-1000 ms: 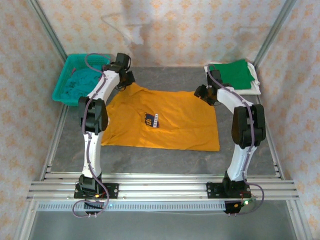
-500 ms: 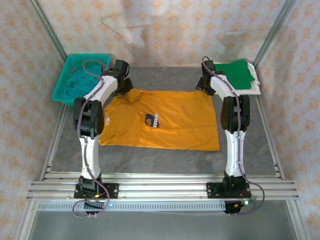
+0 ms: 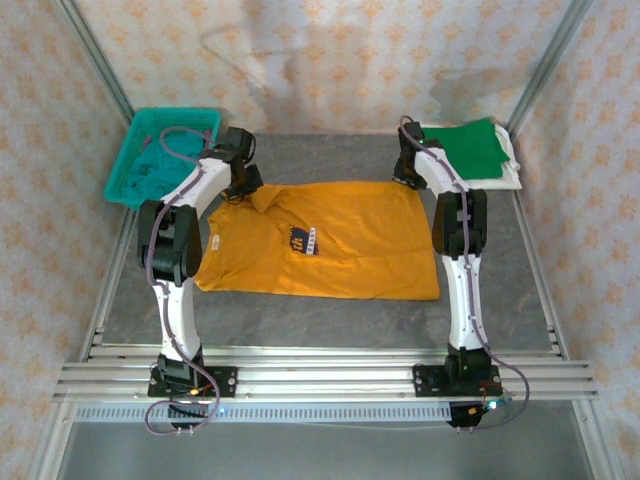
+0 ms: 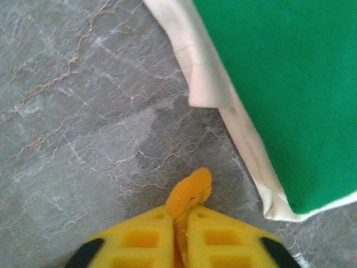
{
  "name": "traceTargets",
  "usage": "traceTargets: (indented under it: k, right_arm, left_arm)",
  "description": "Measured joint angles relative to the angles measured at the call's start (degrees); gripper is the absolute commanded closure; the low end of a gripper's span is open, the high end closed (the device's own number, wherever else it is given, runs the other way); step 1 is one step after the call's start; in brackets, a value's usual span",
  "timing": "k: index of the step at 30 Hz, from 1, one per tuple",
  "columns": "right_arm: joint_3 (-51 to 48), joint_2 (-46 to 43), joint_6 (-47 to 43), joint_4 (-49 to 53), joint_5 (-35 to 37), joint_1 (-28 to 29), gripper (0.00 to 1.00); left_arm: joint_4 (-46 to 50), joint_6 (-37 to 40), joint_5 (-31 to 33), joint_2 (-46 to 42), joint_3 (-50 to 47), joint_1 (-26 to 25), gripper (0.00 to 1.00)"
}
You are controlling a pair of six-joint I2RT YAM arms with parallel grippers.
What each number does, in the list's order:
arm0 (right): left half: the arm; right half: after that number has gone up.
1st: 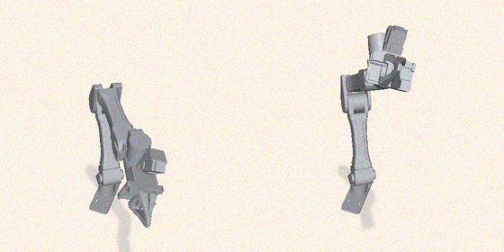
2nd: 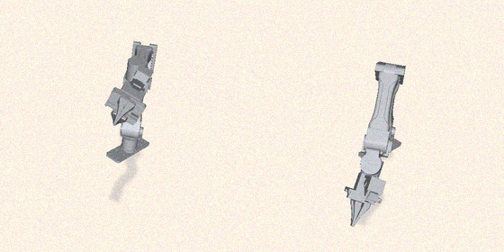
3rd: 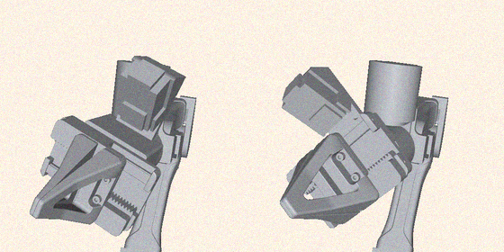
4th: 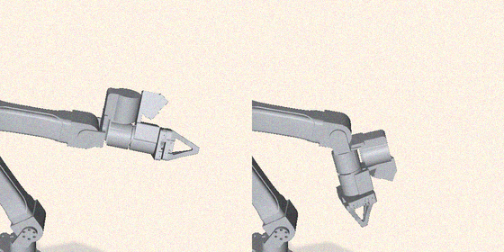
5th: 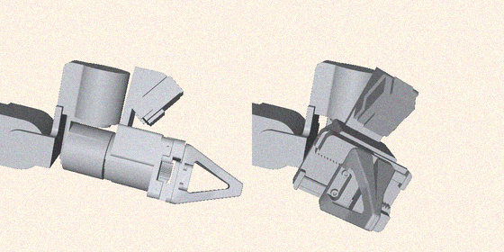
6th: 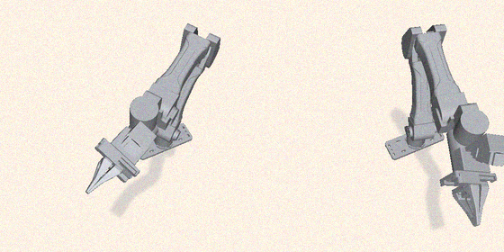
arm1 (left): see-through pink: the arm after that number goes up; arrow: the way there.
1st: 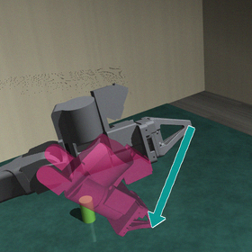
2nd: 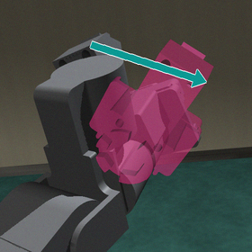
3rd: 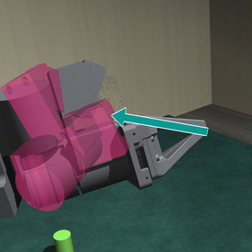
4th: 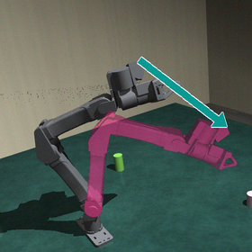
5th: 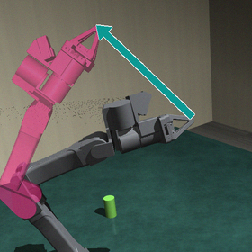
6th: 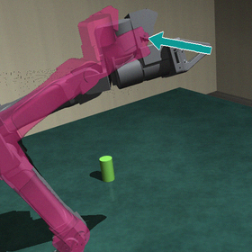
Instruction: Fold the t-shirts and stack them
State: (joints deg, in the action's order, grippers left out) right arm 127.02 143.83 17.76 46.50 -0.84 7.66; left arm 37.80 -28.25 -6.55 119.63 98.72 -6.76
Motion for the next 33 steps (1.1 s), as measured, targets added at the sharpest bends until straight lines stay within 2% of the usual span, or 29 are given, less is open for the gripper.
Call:
traceTargets:
  k: [1,11,20,30,33]
  right_arm:
    - [-0.3,-0.3,0.0,-0.2,0.0,0.0,1.00]
    - [-12.5,-8.8,-0.3,-3.8,0.2,0.0,1.00]
    - [-19.5,-16.7,-1.2,-13.0,1.0,0.0,1.00]
    - [-20.5,-16.8,-2.4,-24.3,-0.8,0.0,1.00]
    - [-21.4,-17.1,-2.4,-27.0,-1.1,0.0,1.00]
  left_arm:
    - [0.0,0.0,0.1,-0.2,0.0,0.0,1.00]
    - [0.3,0.0,1.0,-4.2,0.0,0.1,1.00]
    - [3.0,0.9,1.1,-4.7,0.8,1.6,1.00]
    - [6.1,1.8,1.2,3.9,15.7,3.0,1.00]
    - [6.5,2.0,1.2,4.5,16.2,3.1,1.00]
